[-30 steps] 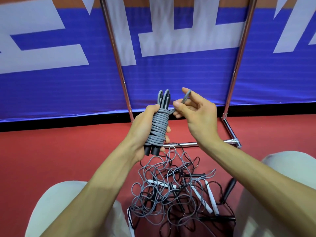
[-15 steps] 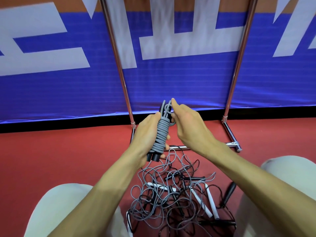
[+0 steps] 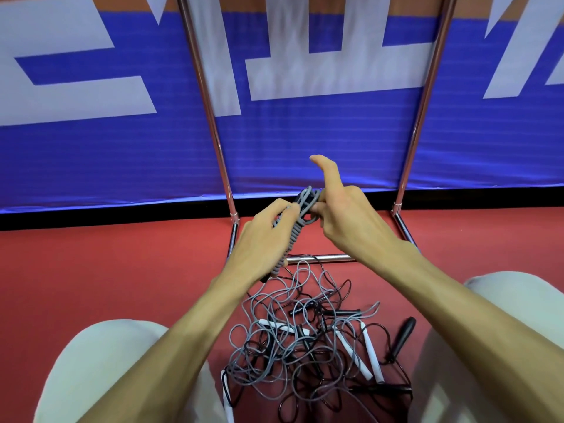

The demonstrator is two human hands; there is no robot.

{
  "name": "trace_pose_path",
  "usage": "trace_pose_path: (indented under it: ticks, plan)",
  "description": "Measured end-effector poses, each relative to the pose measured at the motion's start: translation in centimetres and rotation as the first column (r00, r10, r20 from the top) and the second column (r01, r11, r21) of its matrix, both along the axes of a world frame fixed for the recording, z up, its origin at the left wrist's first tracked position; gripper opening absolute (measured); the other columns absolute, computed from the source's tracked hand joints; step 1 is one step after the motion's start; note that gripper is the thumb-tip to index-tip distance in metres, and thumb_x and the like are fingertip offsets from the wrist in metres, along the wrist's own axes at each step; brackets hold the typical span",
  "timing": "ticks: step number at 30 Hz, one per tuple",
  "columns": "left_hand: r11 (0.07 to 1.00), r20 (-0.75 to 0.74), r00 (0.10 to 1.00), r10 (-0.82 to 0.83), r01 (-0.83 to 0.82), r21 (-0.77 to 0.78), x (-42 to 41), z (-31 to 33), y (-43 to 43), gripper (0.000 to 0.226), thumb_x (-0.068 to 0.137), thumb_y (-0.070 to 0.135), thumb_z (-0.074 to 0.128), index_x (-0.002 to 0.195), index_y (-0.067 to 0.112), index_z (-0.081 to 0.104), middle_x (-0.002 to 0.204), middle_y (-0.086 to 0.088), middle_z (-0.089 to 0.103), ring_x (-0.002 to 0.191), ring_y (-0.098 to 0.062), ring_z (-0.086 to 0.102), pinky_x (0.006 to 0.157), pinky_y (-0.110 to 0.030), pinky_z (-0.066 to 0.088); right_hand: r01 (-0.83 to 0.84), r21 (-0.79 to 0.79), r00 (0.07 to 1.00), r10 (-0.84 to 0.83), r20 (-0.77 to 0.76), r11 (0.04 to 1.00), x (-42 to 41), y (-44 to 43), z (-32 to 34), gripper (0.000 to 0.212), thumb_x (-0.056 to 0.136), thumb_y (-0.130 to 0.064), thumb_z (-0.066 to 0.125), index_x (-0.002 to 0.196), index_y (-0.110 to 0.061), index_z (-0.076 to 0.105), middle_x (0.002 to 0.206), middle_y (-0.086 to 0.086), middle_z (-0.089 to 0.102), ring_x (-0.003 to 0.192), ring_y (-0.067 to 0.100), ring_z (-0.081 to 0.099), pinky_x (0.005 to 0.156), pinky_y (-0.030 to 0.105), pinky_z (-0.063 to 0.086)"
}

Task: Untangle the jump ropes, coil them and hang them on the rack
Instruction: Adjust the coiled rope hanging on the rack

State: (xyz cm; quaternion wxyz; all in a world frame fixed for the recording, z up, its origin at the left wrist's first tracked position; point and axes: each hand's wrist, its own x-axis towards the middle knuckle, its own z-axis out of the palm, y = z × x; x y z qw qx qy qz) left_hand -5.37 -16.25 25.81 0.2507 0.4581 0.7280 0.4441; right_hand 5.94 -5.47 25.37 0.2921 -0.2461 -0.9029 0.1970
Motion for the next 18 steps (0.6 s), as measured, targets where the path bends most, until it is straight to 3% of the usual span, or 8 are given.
trace_pose_path:
  ticks: [2, 6, 8, 11, 15, 18]
  plan:
    - [1.0, 0.054, 0.999, 0.004, -0.004, -0.004, -0.3, 0.0, 0.0, 0.034, 0.098, 0.056, 0.038, 0.079, 0.039, 0.061, 0.075, -0.025, 0.058, 0.05, -0.023, 0.06, 0.047, -0.035, 0.054, -0.03, 0.027, 0.999, 0.03, 0.014, 0.999, 0.1, -0.1, 0.1, 0.068, 0.087, 0.002, 0.048, 0.143, -0.019, 0.017, 0.071, -0.001, 0.064, 0.063, 0.023, 0.056, 0.061, 0.037, 0.047]
    - [0.998, -0.001, 1.0, -0.008, 0.008, -0.059, -1.0, -0.8, 0.1, 0.033, 0.091, 0.064, 0.047, 0.08, 0.037, 0.063, 0.064, -0.003, 0.058, 0.055, -0.024, 0.061, 0.065, -0.053, 0.059, -0.082, 0.115, 0.989, 0.067, 0.128, 0.99, 0.6, 0.0, 0.2, 0.039, 0.09, -0.006, 0.05, 0.122, -0.021, 0.032, 0.071, 0.007, 0.065, 0.056, 0.024, 0.05, 0.056, 0.041, 0.046]
    - [0.996, -0.059, 0.998, -0.001, -0.005, -0.095, -1.1, -1.1, 0.1, 0.034, 0.089, 0.066, 0.047, 0.084, 0.036, 0.063, 0.061, 0.001, 0.061, 0.053, -0.024, 0.063, 0.066, -0.051, 0.059, -0.113, 0.113, 0.98, 0.093, 0.173, 0.987, 0.8, 0.3, 0.2, 0.029, 0.091, -0.008, 0.05, 0.112, -0.022, 0.035, 0.07, 0.007, 0.064, 0.054, 0.022, 0.048, 0.053, 0.043, 0.046]
    - [0.992, -0.26, 0.966, 0.019, -0.05, -0.115, -1.2, -1.1, 0.3, 0.031, 0.089, 0.066, 0.045, 0.086, 0.039, 0.06, 0.063, 0.0, 0.065, 0.054, -0.023, 0.063, 0.061, -0.039, 0.053, -0.153, -0.005, 0.97, 0.152, 0.189, 0.988, 1.1, 0.5, 0.4, 0.023, 0.088, -0.01, 0.049, 0.101, -0.023, 0.035, 0.07, 0.009, 0.065, 0.06, 0.029, 0.054, 0.056, 0.046, 0.047]
    - [0.979, -0.509, 0.861, 0.013, -0.115, -0.169, -1.2, -1.1, 0.2, 0.027, 0.089, 0.063, 0.041, 0.088, 0.039, 0.054, 0.059, 0.003, 0.06, 0.054, -0.015, 0.056, 0.055, -0.03, 0.035, -0.134, -0.267, 0.956, 0.196, 0.217, 0.954, 1.4, 0.8, 0.7, 0.009, 0.093, -0.025, 0.051, 0.095, -0.02, 0.043, 0.065, 0.007, 0.067, 0.058, 0.02, 0.062, 0.061, 0.038, 0.051]
    - [0.973, -0.598, 0.801, -0.029, -0.116, -0.202, -1.2, -1.2, 0.3, 0.026, 0.091, 0.06, 0.04, 0.094, 0.037, 0.053, 0.058, 0.003, 0.056, 0.052, -0.013, 0.053, 0.056, -0.031, 0.035, -0.087, -0.155, 0.951, 0.128, 0.281, 0.984, 1.3, 1.0, 0.3, 0.01, 0.096, -0.031, 0.049, 0.089, -0.026, 0.044, 0.084, 0.005, 0.07, 0.059, 0.017, 0.061, 0.065, 0.038, 0.051]
